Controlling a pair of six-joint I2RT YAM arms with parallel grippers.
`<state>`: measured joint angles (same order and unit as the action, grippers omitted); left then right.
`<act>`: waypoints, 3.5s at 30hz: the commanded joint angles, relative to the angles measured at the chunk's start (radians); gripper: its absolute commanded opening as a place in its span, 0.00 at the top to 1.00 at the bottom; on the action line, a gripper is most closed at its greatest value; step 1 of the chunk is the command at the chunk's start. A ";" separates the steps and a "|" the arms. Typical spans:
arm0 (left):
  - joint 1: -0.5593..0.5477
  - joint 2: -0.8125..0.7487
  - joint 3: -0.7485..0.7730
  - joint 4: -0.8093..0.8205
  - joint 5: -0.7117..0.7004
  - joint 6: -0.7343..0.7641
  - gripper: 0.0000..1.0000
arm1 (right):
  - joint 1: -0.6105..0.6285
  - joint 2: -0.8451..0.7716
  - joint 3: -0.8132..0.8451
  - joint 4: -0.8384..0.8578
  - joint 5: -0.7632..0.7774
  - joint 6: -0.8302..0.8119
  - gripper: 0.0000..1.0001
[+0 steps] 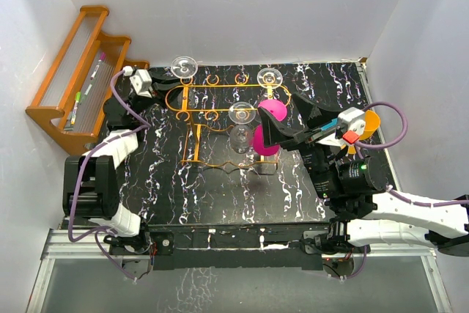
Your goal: Place the wine glass upside down on the wine glass rack
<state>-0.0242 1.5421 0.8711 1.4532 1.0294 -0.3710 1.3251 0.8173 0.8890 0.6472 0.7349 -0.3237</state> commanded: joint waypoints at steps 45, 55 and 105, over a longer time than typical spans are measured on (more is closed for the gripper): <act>0.032 0.083 0.008 0.099 0.090 -0.057 1.00 | -0.004 -0.013 0.002 0.063 -0.071 0.017 0.02; 0.031 0.098 -0.023 0.193 0.083 -0.118 1.00 | -0.006 -0.017 -0.009 0.064 -0.142 0.016 0.02; 0.284 -0.318 0.290 -1.884 -0.279 0.562 0.12 | -1.166 0.418 0.668 -0.913 -0.692 0.737 0.02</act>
<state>0.2554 1.2686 1.0637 0.1967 0.9524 0.0032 0.4152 1.1679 1.4303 -0.1081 0.4164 0.1455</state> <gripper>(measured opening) 0.866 0.983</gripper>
